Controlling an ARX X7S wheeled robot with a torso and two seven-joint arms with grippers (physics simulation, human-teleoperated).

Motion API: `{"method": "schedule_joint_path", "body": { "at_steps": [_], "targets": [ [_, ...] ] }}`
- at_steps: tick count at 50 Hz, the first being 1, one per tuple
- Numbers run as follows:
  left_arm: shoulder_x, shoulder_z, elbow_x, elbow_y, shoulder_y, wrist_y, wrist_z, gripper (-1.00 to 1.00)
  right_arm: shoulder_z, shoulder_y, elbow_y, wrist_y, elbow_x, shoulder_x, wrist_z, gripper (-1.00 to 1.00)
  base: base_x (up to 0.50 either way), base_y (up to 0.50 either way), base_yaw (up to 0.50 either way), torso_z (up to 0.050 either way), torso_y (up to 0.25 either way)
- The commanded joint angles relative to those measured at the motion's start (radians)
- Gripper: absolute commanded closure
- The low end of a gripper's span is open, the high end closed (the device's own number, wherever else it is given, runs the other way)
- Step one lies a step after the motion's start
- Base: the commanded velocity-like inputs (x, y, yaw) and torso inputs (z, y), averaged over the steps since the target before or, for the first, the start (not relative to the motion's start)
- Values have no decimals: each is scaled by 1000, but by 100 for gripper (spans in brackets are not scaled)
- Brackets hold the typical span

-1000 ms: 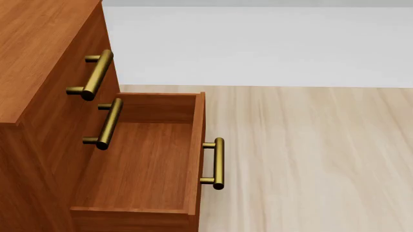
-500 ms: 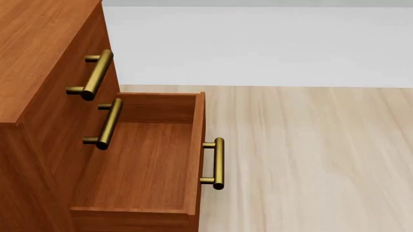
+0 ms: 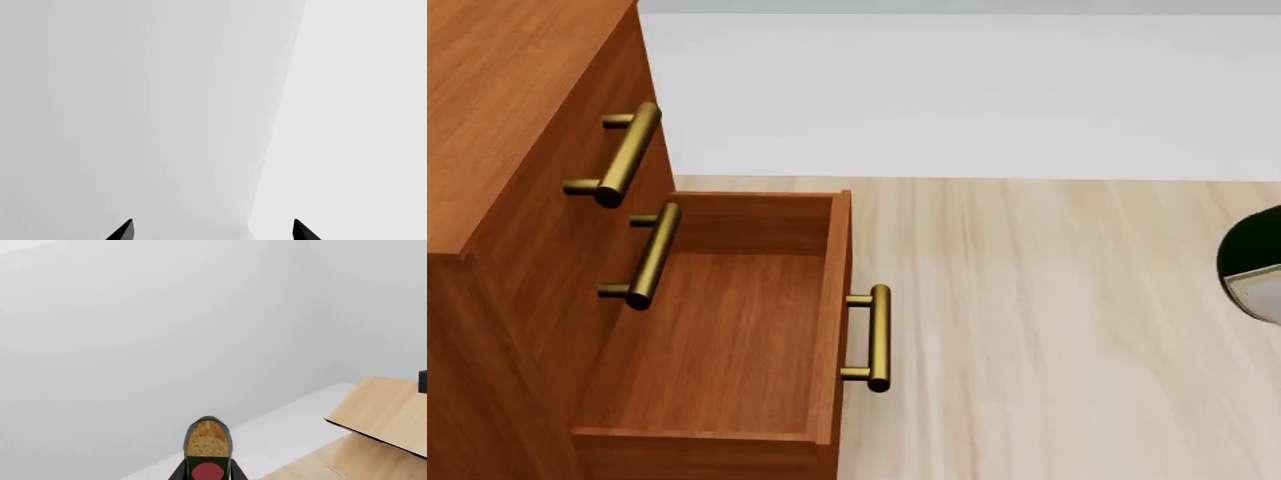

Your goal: Put the wine bottle in the bottom drawer of the cabinet.

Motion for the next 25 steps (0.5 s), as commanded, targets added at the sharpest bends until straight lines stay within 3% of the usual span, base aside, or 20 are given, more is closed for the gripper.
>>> {"method": "schedule_joint_path", "body": {
  "at_steps": [1,17,25],
  "targets": [
    [0,-4,-7,2,4,1,-2,-100,-71,93,56,-72,58,-16,2,100,0,0,0,0,0],
    [0,0,-4,6,6,2,-3,-100,-165,182,142,-141,125,-53,0,100,0,0,0,0,1],
    [0,1,-4,5,7,2,-4,-100,-288,257,208,-174,210,-36,71,100,0,0,0,0,0]
  ]
}}
